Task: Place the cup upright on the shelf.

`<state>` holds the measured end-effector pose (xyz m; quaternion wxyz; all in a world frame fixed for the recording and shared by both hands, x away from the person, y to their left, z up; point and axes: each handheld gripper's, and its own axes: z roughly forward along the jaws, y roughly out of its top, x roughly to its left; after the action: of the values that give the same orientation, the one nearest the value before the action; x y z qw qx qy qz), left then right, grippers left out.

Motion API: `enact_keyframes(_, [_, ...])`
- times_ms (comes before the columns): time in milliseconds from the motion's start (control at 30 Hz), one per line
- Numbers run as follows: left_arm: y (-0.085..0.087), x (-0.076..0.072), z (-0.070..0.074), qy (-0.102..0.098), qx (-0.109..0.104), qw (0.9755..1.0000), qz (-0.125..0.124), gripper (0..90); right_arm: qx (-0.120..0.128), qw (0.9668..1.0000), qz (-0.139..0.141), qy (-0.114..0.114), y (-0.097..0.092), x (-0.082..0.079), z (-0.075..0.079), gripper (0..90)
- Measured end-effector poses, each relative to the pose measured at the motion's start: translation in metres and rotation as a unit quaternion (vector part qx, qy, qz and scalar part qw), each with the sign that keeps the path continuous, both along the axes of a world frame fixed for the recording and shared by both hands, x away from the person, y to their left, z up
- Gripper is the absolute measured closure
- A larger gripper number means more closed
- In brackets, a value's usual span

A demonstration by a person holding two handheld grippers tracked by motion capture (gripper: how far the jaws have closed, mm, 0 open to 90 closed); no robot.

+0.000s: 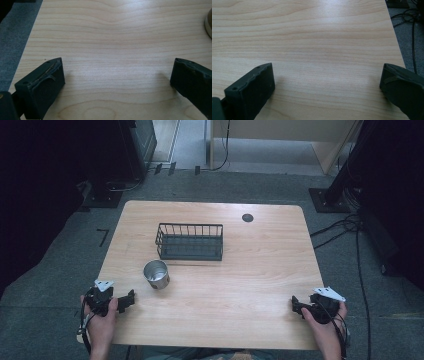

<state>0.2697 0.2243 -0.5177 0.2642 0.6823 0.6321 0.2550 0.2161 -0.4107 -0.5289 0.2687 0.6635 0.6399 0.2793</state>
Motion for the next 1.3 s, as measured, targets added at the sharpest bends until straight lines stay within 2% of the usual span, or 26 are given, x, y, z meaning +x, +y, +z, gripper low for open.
enact_keyframes(133, [0.002, -0.001, 0.002, 0.001, 0.002, 1.0000, -0.006, 0.0, 0.002, 1.0000, 0.001, 0.001, 0.000, 0.000, 0.000, 0.0])
enact_keyframes(200, [0.003, -0.003, 0.006, -0.007, 0.000, 1.0000, -0.005, 0.0, 0.002, 1.0000, 0.000, 0.001, 0.000, 0.000, 0.000, 0.0])
enact_keyframes(233, [0.004, -0.005, 0.012, -0.020, 0.000, 0.9998, -0.006, 0.0, 0.002, 1.0000, 0.001, 0.001, 0.000, 0.000, 0.000, 0.0])
enact_keyframes(367, [0.007, -0.009, 0.022, -0.027, 0.000, 0.9996, -0.004, 0.0, 0.002, 1.0000, 0.002, 0.001, 0.000, 0.000, 0.000, 0.0])
enact_keyframes(433, [0.008, -0.009, 0.025, -0.027, -0.011, 0.9996, -0.004, 0.0, 0.002, 1.0000, 0.002, 0.001, 0.000, 0.000, 0.000, 0.0])
enact_keyframes(467, [0.007, -0.009, 0.028, -0.028, -0.026, 0.9992, -0.007, 0.0, 0.002, 1.0000, 0.002, 0.001, 0.000, 0.000, 0.000, 0.0])
enact_keyframes(500, [0.007, -0.009, 0.028, -0.028, -0.026, 0.9992, -0.007, 0.0, 0.002, 1.0000, 0.002, 0.001, 0.000, 0.000, 0.000, 0.0])
enact_keyframes(533, [0.004, -0.011, 0.034, -0.037, -0.038, 0.9985, -0.012, 0.0, 0.002, 1.0000, 0.001, 0.001, 0.000, 0.000, 0.000, 0.0])
enact_keyframes(633, [-0.001, -0.014, 0.043, -0.050, -0.033, 0.9980, -0.018, 0.0, 0.002, 1.0000, 0.002, 0.001, 0.000, 0.000, 0.000, 0.0])
enact_keyframes(733, [-0.006, -0.012, 0.049, -0.050, -0.025, 0.9980, -0.029, 0.0, 0.003, 1.0000, 0.002, 0.001, 0.000, 0.000, 0.000, 0.0])
enact_keyframes(767, [-0.010, -0.012, 0.056, -0.056, -0.027, 0.9973, -0.040, 0.0, 0.003, 1.0000, 0.002, 0.001, 0.000, 0.000, 0.000, 0.0])
enact_keyframes(800, [-0.010, -0.012, 0.056, -0.056, -0.027, 0.9973, -0.040, 0.0, 0.003, 1.0000, 0.002, 0.000, 0.000, 0.000, 0.000, 0.0])
enact_keyframes(867, [-0.015, -0.013, 0.066, -0.067, -0.038, 0.9955, -0.055, 0.0, 0.003, 1.0000, 0.002, 0.001, 0.000, 0.000, 0.000, 0.0])
enact_keyframes(933, [-0.016, -0.013, 0.069, -0.070, -0.043, 0.9949, -0.059, 0.0, 0.003, 1.0000, 0.002, 0.001, 0.000, 0.000, 0.000, 0.0])
enact_keyframes(967, [-0.019, -0.013, 0.074, -0.074, -0.057, 0.9937, -0.063, 0.0, 0.003, 1.0000, 0.002, 0.001, 0.000, 0.000, 0.000, 0.0])
enact_keyframes(1000, [-0.019, -0.013, 0.074, -0.074, -0.057, 0.9937, -0.063, 0.0, 0.003, 1.0000, 0.002, 0.001, 0.000, 0.000, 0.000, 0.0])
enact_keyframes(1067, [-0.025, -0.012, 0.080, -0.080, -0.068, 0.9920, -0.070, 0.0, 0.003, 1.0000, 0.002, 0.001, 0.000, 0.000, 0.000, 0.0])
enact_keyframes(1300, [-0.040, -0.004, 0.088, -0.089, -0.064, 0.9910, -0.078, 0.0, 0.003, 1.0000, 0.002, 0.001, 0.000, 0.000, 0.000, 0.0])
